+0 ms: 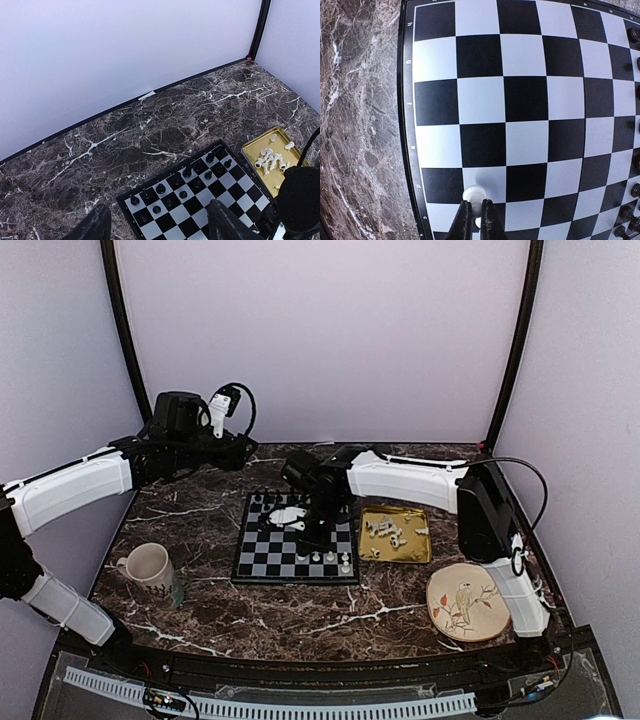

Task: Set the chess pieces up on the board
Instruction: Place the pawn at e2.

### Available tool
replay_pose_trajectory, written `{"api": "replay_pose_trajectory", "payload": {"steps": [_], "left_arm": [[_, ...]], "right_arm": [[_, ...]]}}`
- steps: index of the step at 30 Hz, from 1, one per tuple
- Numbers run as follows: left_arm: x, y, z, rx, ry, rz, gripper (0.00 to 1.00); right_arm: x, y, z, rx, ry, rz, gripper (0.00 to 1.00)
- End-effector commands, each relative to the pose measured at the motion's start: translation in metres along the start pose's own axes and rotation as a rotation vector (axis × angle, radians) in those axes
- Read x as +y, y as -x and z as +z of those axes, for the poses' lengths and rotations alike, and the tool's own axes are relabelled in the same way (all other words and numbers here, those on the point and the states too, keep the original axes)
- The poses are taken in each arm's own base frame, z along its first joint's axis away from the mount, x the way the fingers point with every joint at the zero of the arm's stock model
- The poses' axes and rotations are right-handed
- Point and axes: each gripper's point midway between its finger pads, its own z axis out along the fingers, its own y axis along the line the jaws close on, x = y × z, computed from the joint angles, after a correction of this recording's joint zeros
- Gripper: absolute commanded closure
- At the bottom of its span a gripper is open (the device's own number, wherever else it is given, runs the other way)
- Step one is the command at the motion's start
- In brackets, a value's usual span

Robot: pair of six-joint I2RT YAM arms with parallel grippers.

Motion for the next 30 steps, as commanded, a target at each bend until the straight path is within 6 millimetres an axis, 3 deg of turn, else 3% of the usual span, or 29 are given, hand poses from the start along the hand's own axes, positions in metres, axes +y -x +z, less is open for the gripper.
{"api": "replay_pose_trajectory", "payload": {"steps": [1,10,19,23,26,30], "left_arm": [[0.003,0.006,-0.009,-0.027,0.008,0.004,0.32],[0.003,0.005,-0.008,-0.023,0.005,0.005,0.32],[0.002,0.004,-0.007,-0.018,0.002,0.008,0.32],[0.002,0.002,-0.006,-0.015,0.000,0.009,0.32],[0.001,0.000,-0.004,-0.010,-0.004,0.007,0.32],[-0.002,-0.004,0.000,0.003,-0.021,0.005,0.32]], "right_arm": [[-0.003,0.003,0.007,0.004,-0.010,-0.001,0.96],[-0.006,-0.001,0.015,0.015,-0.020,0.005,0.95],[-0.008,0.005,0.011,-0.006,-0.030,0.010,0.83],[-0.009,0.011,-0.004,-0.028,-0.051,0.007,0.78],[-0.013,0.013,-0.027,-0.040,-0.090,0.005,0.76],[-0.021,-0.001,-0.061,-0.077,-0.120,0.051,0.74]]}}
